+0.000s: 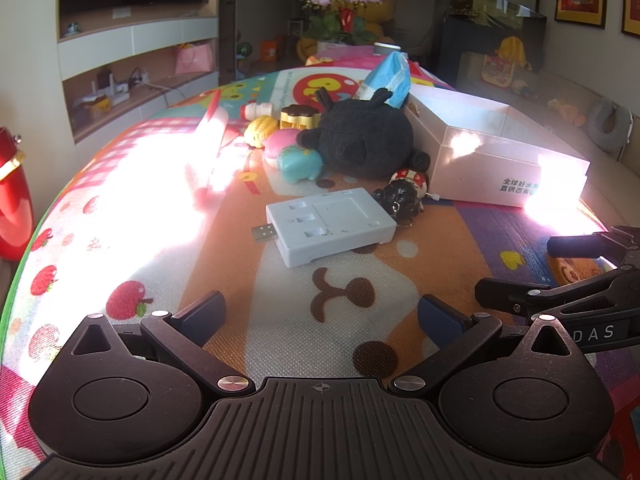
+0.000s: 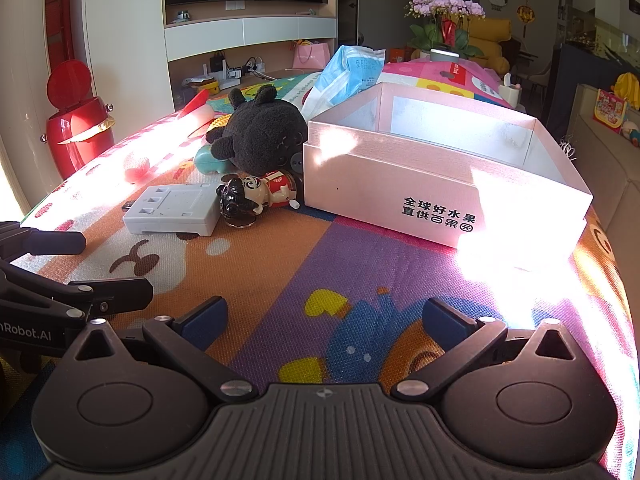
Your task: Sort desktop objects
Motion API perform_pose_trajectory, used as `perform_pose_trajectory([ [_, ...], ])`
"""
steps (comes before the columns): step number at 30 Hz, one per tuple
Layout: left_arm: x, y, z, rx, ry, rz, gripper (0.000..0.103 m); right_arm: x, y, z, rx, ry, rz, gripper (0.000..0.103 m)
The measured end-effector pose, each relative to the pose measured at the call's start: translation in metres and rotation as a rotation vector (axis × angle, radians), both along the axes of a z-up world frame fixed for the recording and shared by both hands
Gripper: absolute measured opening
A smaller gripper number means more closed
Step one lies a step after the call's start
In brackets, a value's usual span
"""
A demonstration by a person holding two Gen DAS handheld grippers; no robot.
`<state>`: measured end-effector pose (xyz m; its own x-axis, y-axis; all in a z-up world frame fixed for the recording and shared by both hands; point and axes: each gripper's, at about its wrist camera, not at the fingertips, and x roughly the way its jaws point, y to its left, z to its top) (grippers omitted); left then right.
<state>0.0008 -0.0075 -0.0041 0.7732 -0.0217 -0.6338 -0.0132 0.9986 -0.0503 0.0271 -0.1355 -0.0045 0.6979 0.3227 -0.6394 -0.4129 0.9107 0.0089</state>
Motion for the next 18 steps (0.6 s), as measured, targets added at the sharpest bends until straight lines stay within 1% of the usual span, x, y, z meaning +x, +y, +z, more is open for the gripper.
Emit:
perform_pose_trajectory([
  [9,0.001,0.001,0.000,0.009,0.009,-0.006,0.103,0.000,-0.001,0.000,0.002,0.002,0.000,0.103],
  [10,0.001,0.002,0.002,-0.002,0.007,-0.008,0.103,0.001,0.000,-0.001,0.001,0.002,0.000,0.103],
  [11,0.000,0.006,0.003,-0.031,0.001,-0.011,0.103,0.002,0.000,-0.001,-0.002,0.007,0.001,0.103],
  [13,0.001,0.016,0.011,-0.125,-0.013,-0.007,0.103,0.004,0.002,0.004,-0.020,0.046,0.005,0.103],
  [14,0.004,0.018,0.016,-0.148,-0.016,0.008,0.103,0.004,0.002,0.004,-0.019,0.058,-0.005,0.103],
  [15,0.009,0.017,0.020,-0.149,-0.013,0.021,0.103,0.003,0.003,0.005,-0.029,0.065,-0.011,0.103],
  [16,0.015,0.014,0.023,-0.129,-0.002,0.022,0.103,0.001,0.003,0.005,-0.030,0.069,-0.020,0.103],
  [18,0.030,0.003,0.026,-0.064,0.025,0.023,0.103,-0.001,0.002,0.005,-0.030,0.075,-0.040,0.103],
])
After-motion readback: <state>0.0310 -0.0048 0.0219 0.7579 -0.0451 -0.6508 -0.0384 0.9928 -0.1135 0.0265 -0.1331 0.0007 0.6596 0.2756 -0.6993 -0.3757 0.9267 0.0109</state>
